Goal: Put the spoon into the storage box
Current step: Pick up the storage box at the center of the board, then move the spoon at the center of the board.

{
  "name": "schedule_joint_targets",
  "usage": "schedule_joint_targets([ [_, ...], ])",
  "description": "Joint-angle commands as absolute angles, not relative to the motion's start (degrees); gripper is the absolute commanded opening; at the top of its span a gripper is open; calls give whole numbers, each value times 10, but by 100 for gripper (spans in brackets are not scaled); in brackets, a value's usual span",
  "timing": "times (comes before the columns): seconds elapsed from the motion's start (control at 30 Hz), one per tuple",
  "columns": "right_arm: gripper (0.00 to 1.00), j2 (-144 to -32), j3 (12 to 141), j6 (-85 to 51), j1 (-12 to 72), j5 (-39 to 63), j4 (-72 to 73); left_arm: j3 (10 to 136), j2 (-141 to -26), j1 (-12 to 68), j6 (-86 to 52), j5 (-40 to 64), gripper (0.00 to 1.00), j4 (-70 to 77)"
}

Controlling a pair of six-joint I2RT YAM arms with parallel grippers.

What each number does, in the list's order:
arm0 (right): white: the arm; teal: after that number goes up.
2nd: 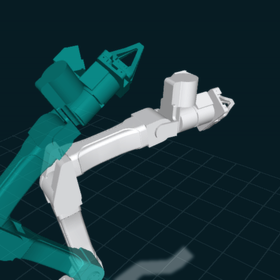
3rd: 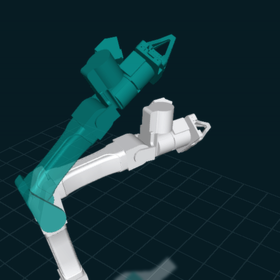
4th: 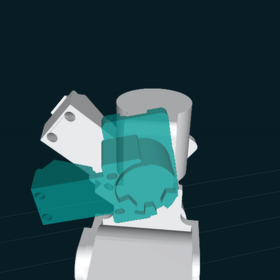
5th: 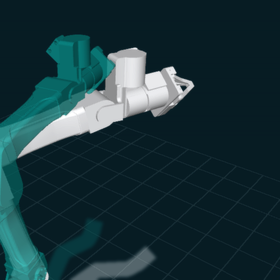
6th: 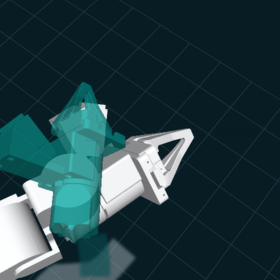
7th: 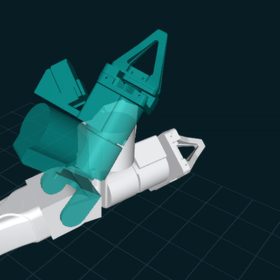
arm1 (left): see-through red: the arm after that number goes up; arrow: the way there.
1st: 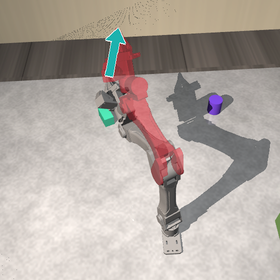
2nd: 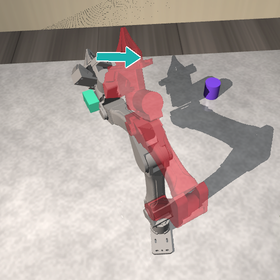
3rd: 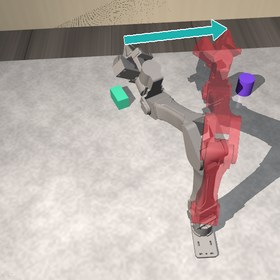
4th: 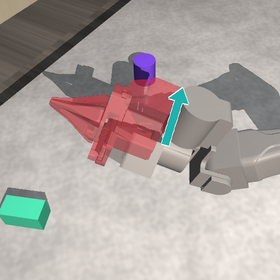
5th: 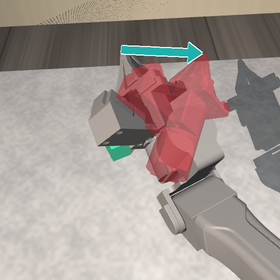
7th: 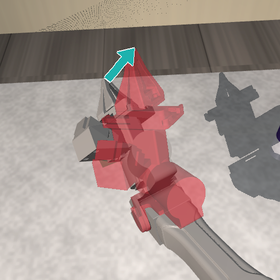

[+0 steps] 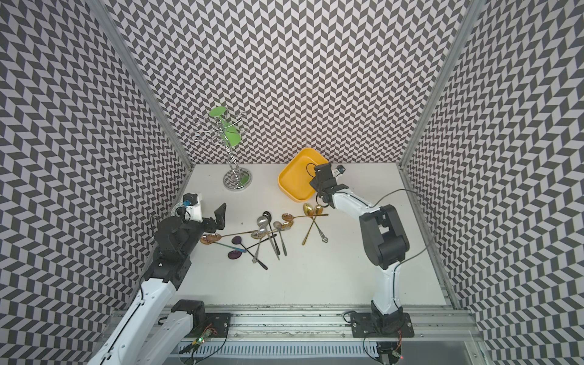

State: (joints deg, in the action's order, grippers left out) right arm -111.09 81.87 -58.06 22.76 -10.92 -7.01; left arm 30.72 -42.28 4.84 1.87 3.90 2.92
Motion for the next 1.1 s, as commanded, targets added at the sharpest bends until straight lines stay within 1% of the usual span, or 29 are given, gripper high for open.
schedule_joint_targets([
  [0.0, 0, -1055, 794, -528, 225, -88, -19, 309, -422, 44, 24, 38, 100, 36],
  [0.3, 0, -947, 742, -405, 224, -26, -52, 311, -422, 38, 24, 40, 100, 35],
  [0.53, 0, -895, 701, -329, 226, 75, -82, 308, -420, 27, 24, 42, 100, 37],
  [0.63, 0, -891, 681, -296, 236, 132, -95, 308, -422, 24, 24, 41, 100, 37],
  [0.7, 0, -890, 662, -282, 248, 152, -99, 307, -423, 22, 24, 40, 100, 38],
  [0.83, 0, -903, 636, -256, 288, 173, -106, 306, -427, 17, 23, 44, 100, 40],
  [1.07, 0, -952, 639, -243, 364, 205, -130, 307, -429, 10, 23, 42, 100, 39],
])
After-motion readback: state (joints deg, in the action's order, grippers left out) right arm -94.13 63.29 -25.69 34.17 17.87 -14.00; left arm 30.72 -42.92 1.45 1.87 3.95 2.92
